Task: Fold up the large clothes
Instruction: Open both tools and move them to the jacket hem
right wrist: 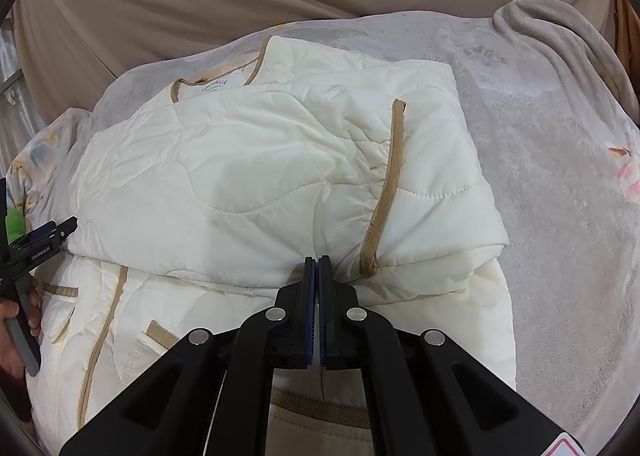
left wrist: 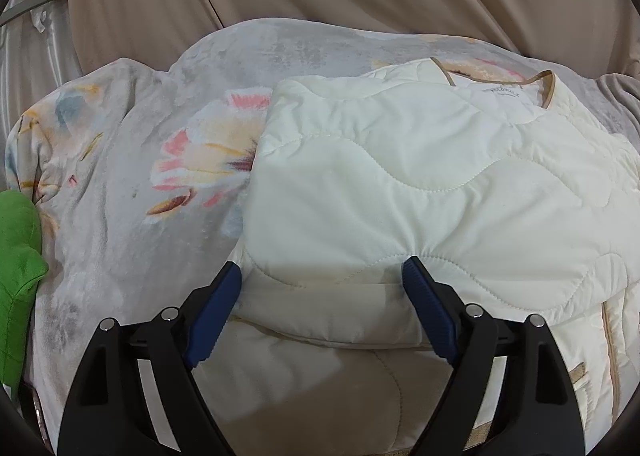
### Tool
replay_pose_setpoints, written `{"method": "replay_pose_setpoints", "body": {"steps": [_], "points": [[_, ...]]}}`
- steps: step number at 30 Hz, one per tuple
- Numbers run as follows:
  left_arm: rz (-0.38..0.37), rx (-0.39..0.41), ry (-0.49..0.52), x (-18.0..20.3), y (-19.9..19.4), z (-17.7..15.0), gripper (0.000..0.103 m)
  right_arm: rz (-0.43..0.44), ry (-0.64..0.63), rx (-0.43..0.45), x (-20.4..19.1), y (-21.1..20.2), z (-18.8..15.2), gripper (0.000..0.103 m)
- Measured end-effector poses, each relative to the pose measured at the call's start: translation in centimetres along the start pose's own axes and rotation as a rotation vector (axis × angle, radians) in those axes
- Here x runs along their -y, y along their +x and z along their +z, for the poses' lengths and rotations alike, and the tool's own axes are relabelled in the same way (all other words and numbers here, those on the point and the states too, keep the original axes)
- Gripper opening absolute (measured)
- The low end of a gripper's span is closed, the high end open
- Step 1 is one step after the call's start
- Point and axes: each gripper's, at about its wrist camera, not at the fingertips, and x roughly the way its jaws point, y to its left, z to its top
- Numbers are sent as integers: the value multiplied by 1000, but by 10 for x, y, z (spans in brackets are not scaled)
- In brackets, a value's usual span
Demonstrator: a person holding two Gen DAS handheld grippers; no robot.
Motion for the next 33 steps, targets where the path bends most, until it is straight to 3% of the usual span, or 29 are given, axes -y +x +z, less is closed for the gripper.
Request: {"method": "replay_pose_setpoints", "body": {"steps": [10,12,16,19,25,33], "points": [[42,-13,-42,-15,-1,-2,84,-37,-25,6,1,-4,0,0],[55,-32,-69,-28,-3,-5,84,-80,-18,9,4,-10,-2,0],[95,-27,-71,-46,-22,-16,83,-258,-28,46,11,-38,-14,15],[118,-3,-48,-50,-48,-27,82,-290,-38,72,11,-66,-24,18],[42,12,-14,-48,-101,-58,82,-369,-129,127,-14,-117,-49,34],[-59,-47,-66,-64,-146,-118,86,-379,-170,157,-31,-164,-88,45]]}}
